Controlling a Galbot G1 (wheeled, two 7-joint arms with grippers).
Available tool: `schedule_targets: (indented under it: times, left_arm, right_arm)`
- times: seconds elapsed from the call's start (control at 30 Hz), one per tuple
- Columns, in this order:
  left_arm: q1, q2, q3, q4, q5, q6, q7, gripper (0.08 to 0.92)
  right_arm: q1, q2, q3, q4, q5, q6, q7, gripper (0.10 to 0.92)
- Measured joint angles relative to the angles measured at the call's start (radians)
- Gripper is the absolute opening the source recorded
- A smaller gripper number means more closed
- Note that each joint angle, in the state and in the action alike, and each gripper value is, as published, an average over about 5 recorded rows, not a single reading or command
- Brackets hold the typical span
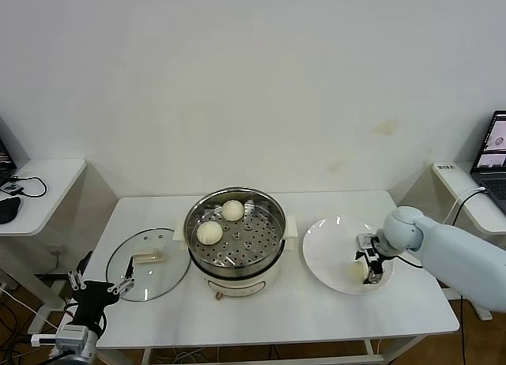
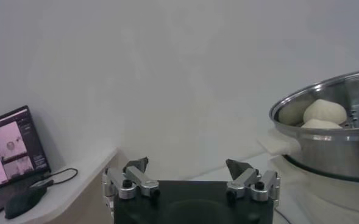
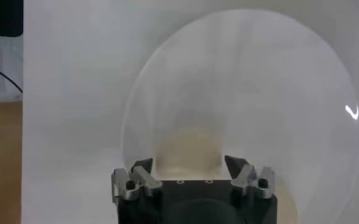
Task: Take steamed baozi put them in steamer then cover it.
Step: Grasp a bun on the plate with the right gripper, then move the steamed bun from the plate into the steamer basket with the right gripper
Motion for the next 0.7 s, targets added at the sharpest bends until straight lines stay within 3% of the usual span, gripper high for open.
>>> schedule_targets:
  times: [0.3,0.7]
  left_arm:
    - [0.003,-0.002,-0.001,-0.001,0.0,-0.002,0.0,0.823]
    - [0.002,0.005,0.0,-0.007,-0.001,-0.003,-0.001,0.823]
  right_arm:
    - [0.002,0.007,0.005,-0.011,-0.008,-0.002,-0.015,0.605]
    - [0.103,-0.039,-0.03,0.044,0.043,-0.024,-0.048,0.585]
